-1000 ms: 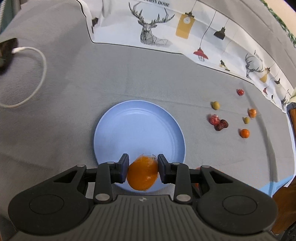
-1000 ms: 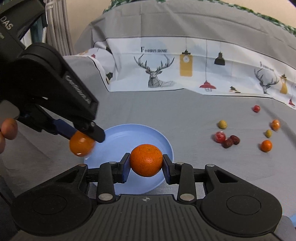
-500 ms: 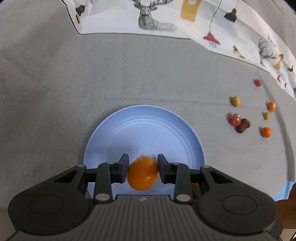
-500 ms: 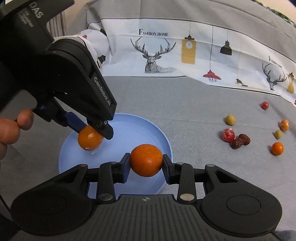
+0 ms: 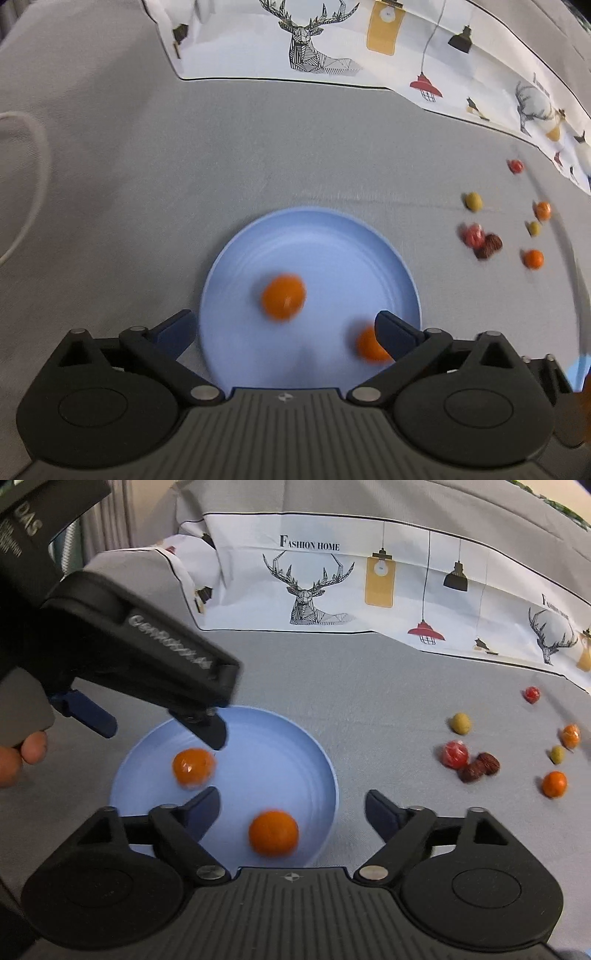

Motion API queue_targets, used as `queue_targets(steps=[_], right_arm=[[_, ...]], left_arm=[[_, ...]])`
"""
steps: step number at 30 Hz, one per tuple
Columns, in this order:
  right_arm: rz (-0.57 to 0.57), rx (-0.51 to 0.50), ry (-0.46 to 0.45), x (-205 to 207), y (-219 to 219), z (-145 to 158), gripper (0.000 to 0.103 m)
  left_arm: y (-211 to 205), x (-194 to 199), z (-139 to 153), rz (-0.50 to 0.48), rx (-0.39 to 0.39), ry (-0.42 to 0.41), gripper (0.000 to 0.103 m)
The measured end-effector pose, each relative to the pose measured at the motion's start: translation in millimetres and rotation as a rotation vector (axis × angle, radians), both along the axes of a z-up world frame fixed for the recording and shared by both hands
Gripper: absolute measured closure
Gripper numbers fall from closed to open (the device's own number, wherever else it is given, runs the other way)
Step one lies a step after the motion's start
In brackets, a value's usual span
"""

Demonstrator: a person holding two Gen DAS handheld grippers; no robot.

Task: Organize fruits
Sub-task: 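Lift both tools away from the plate back toward the fruit pile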

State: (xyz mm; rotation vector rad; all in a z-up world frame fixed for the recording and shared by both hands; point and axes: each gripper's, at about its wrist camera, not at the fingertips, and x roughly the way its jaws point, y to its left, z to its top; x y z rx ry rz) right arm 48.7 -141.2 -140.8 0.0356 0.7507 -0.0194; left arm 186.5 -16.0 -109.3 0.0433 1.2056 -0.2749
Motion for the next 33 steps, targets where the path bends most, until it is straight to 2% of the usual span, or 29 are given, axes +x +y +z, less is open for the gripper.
queue_targets(steps=[4, 6, 12, 19, 27, 33], right_arm=[[0.015, 0.081, 0.039, -45, 6, 14, 0.006], [0.029, 0.091, 0.031, -63, 12, 22, 0.004], [0.073, -0.013, -0.121, -100, 33, 55, 0.001], [0.071, -0.078, -0.239, -140, 43, 80, 0.001], [0.054, -0.135, -0.325, -178, 52, 99, 0.001], [0.080, -0.164, -0.366, -197, 60, 105, 0.001]], left_arm=[[15, -41, 17, -0.009, 0.063, -0.035, 0.000], [22, -62, 25, -0.016, 0.074, -0.050, 0.000], [43, -111, 55, 0.004, 0.092, -0.150, 0.000], [57, -152, 74, 0.042, 0.073, -0.180, 0.000], [60, -194, 95, 0.044, 0.034, -0.264, 0.000], [62, -211, 107, 0.034, 0.013, -0.303, 0.000]])
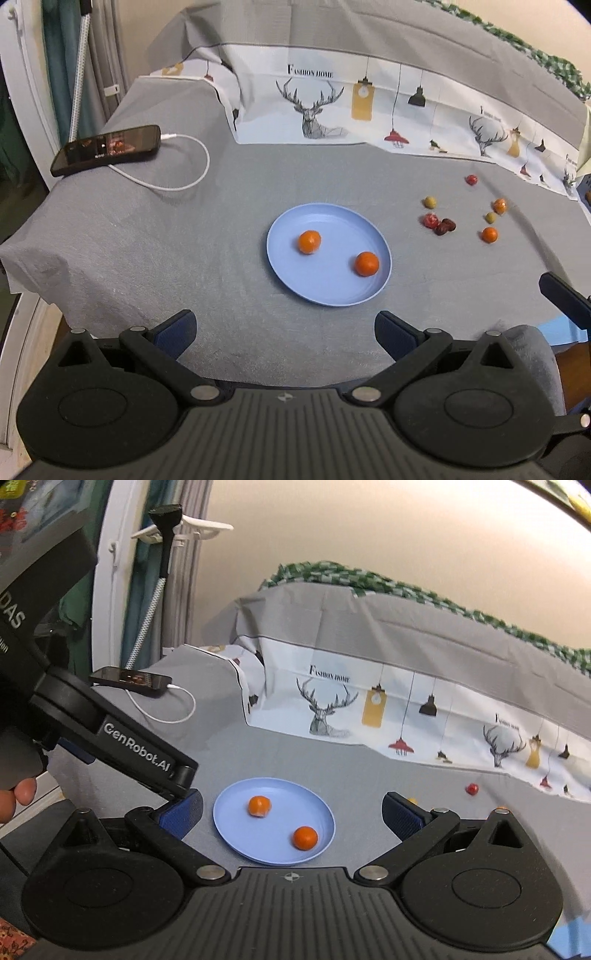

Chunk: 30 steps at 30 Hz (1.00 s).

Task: Organize fruits
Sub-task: 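Lift both tools away from the plate back toward the fruit pile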

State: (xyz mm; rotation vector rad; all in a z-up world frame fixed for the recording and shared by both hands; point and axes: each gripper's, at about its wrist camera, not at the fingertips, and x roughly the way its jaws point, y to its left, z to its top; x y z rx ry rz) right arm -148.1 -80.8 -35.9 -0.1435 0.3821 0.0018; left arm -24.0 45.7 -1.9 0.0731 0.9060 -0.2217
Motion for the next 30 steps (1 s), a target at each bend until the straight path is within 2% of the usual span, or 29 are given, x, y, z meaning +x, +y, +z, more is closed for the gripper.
queue_targets(steps=[15, 30], right_arm=[[-0.003, 0.026, 0.004, -1, -5, -1, 0.001], [-0.119, 0.087, 0.024, 4, -27, -13, 0.001]], left_arm=[[0, -2, 7, 0.007, -0.003, -0.014, 0.000], [-13, 11, 4, 0.006, 0.037, -0.011, 0.000]])
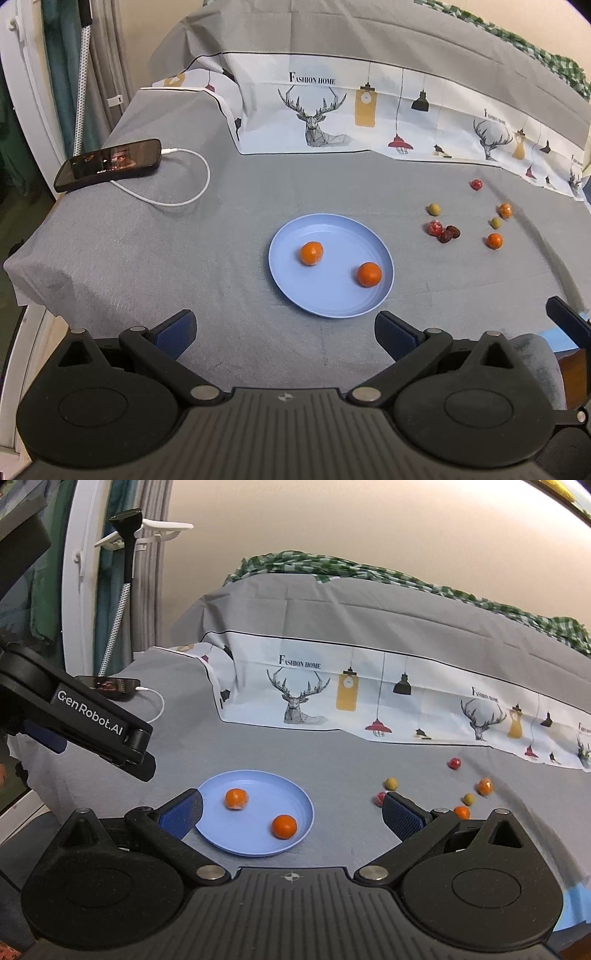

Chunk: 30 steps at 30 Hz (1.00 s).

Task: Organize fruits
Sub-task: 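Lift both tools away from the plate back toward the fruit pile, then grasp a red cherry tomato with the left tool while the right tool grasps a mandarin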

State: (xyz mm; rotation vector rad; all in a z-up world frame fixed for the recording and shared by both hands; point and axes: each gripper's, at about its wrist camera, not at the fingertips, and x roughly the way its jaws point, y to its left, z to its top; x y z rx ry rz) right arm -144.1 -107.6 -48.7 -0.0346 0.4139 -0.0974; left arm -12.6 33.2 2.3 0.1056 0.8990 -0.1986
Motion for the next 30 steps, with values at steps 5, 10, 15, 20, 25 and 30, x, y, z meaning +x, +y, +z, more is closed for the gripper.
queue_targets(steps=[5, 10, 15, 20, 25, 30], right_arm=[[-0.123, 0.067, 0.010, 10, -29, -3, 0.001], [-0.306, 0.204, 0.036, 16, -86, -4, 0.001], [-0.396, 0.237, 0.034, 14, -118, -14, 0.001], [-0.424, 0.275, 0.064, 26, -140, -27, 0.001], [-0.450, 0.290, 0.082, 42, -161, -38, 0.001], [-0.492, 0.264, 0.098, 65, -186, -55, 0.001]], left_arm=[[-14, 20, -4, -0.004, 0.012, 0.030, 0.000], [-38, 40, 5, -0.020, 0.003, 0.031, 0.000], [-68, 52, 0, -0.062, 0.010, 0.050, 0.000], [-95, 63, -13, -0.092, 0.039, 0.088, 0.000], [-127, 79, -23, -0.116, 0.048, 0.116, 0.000], [-159, 103, -36, -0.132, 0.049, 0.150, 0.000]])
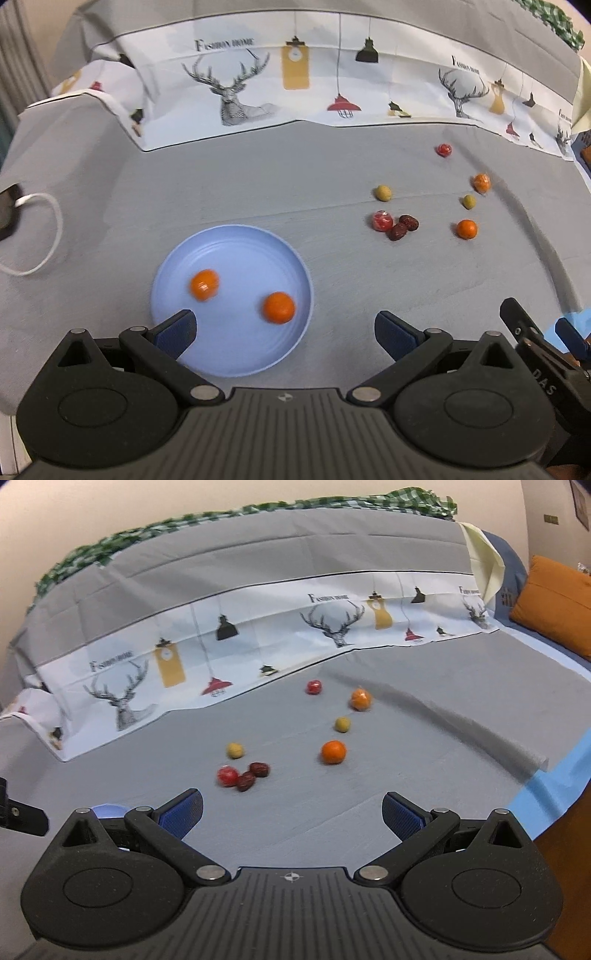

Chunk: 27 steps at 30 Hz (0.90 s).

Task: Organize fruits
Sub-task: 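Grasp a red cherry tomato with the left tool while the right tool grasps a mandarin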

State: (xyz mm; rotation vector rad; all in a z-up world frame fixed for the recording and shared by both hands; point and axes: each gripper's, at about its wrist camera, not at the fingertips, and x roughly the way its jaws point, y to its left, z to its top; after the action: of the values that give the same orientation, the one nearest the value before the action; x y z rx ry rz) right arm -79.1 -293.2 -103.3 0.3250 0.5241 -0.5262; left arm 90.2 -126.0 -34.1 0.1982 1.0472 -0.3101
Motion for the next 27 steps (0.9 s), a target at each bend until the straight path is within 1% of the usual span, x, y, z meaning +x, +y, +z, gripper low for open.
queue_targets(steps=[3, 6, 11, 13, 16, 18, 22, 26, 27], right_arm=[[-0.041, -0.002, 0.012, 13, -18, -11, 0.001], [-0.107, 0.028, 0.026, 29, -40, -25, 0.001], [-0.177, 0.098, 0.066, 75, -66, -61, 0.001], [-0.188, 0.114, 0.088, 96, -72, -77, 0.001], [-0.191, 0.075, 0.123, 122, -82, -97, 0.001], [-0.192, 0.042, 0.147, 137, -93, -108, 0.001], [-0.174, 0.007, 0.156, 158, -113, -128, 0.001], [-0.177, 0.013, 0.202, 175, -127, -142, 0.001], [-0.178, -0.001, 0.208, 178, -127, -143, 0.001]], left_arm=[[-20, 18, -13, -0.009, 0.018, 0.010, 0.000], [-40, 40, -26, -0.013, 0.029, 0.015, 0.000], [-70, 75, -44, -0.046, 0.025, -0.009, 0.000], [-83, 92, -53, -0.062, 0.031, 0.003, 0.000], [-105, 113, -71, -0.108, 0.033, 0.026, 0.000], [-117, 124, -87, -0.121, 0.061, 0.042, 0.000], [-140, 145, -125, -0.163, 0.104, 0.090, 0.000], [-157, 155, -154, -0.200, 0.137, 0.097, 0.000], [-162, 157, -160, -0.206, 0.139, 0.100, 0.000]])
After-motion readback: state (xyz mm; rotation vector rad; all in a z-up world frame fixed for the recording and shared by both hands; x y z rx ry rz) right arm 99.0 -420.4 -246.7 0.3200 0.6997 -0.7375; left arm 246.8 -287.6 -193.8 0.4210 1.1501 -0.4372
